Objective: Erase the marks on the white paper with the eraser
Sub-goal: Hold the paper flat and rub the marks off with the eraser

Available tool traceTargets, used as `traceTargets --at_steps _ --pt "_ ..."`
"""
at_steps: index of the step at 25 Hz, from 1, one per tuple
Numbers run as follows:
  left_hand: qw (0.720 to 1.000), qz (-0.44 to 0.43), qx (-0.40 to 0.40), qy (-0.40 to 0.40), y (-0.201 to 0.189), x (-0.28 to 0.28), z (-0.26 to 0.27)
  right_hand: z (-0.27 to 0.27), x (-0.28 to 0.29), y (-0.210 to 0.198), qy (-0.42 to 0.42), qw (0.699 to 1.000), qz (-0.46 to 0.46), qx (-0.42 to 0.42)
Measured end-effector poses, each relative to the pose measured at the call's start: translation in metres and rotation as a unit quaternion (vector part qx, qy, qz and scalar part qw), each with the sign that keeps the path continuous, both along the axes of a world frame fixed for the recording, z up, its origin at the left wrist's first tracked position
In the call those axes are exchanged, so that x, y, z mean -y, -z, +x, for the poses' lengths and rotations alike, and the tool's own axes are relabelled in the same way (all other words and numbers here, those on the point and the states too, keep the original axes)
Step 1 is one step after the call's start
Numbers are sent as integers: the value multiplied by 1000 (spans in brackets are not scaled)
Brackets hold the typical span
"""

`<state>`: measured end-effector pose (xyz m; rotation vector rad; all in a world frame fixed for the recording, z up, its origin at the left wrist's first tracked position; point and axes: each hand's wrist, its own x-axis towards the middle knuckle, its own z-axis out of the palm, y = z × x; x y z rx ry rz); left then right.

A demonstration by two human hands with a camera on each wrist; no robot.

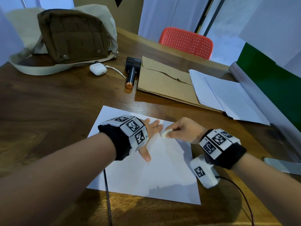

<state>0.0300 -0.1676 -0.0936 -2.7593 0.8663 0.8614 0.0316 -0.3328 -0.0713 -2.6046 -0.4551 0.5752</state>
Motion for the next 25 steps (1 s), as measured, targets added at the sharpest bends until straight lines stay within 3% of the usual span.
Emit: traceTargets --at_steps 4,5,10,12,15,17,21,23,25 --pt "1000 6 -1 -4 11 -3 5 -30 7 -7 -98 981 -73 -150" --pt "1000 7 -1 -4 10 -3 5 -28 6 -9 -99 980 -81 -150" --pt "1000 0 -2 -5 -1 0 -1 2 -5 -4 -12 1000 4 7" --pt "1000 -6 -3 -6 3 -3 1 -9 -1 -5 -56 998 -18 -29" --pt "1000 -3 -8 -6 10 -4 5 -34 -2 -13 -120 978 -82 -148" --pt "1000 -4 4 0 10 -3 4 -25 -6 -14 -102 986 -71 -108" --pt "1000 -14 -6 -4 5 -2 3 1 -9 -1 11 1000 -17 13" --pt "1000 -8 0 2 7 -3 4 -14 -7 0 -39 999 -16 -21" --pt "1000 -4 1 4 11 -3 4 -34 -8 -3 -98 989 -38 -106"
